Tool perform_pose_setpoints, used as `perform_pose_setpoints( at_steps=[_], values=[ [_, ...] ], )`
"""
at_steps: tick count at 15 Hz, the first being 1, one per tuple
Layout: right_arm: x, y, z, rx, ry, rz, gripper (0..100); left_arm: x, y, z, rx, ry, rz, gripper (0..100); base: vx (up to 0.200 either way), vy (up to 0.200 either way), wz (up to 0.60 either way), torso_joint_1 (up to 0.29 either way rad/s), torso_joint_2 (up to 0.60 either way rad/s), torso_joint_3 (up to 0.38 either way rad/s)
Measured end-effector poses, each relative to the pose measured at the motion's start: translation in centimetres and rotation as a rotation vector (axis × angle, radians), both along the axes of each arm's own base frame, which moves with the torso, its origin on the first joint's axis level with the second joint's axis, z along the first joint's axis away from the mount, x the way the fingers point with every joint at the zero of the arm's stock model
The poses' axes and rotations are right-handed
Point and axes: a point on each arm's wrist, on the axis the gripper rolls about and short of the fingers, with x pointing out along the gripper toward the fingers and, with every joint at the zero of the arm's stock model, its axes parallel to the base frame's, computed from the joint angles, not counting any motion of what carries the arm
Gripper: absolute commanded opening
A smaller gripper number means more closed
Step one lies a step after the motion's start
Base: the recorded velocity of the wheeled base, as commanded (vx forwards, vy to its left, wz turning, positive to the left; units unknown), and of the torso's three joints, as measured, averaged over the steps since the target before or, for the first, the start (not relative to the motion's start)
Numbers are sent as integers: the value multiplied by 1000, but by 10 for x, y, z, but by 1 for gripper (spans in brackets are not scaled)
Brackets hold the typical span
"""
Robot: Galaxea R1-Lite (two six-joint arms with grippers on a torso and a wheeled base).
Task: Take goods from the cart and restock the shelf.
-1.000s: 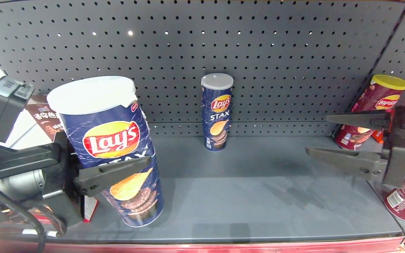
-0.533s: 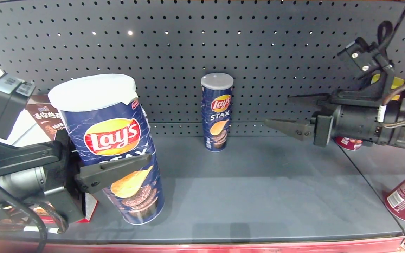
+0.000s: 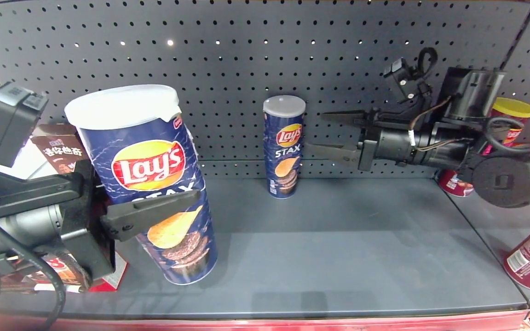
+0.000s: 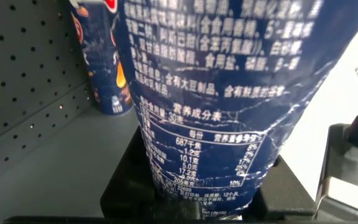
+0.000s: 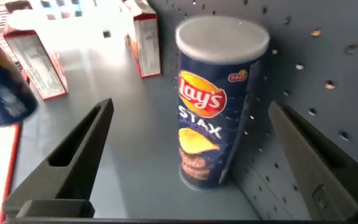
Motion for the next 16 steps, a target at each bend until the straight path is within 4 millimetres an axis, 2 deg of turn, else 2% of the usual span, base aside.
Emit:
perform_pose_setpoints(
  at_steps=[5, 16],
  values=[
    [31, 14, -20, -11, 20, 24, 100, 9, -3, 6, -11, -2, 0, 0, 0, 0, 0, 0, 0, 0],
    [55, 26, -55, -34, 70, 26, 100, 9, -3, 2, -6, 12, 2, 0, 0, 0, 0, 0, 0, 0]
  ],
)
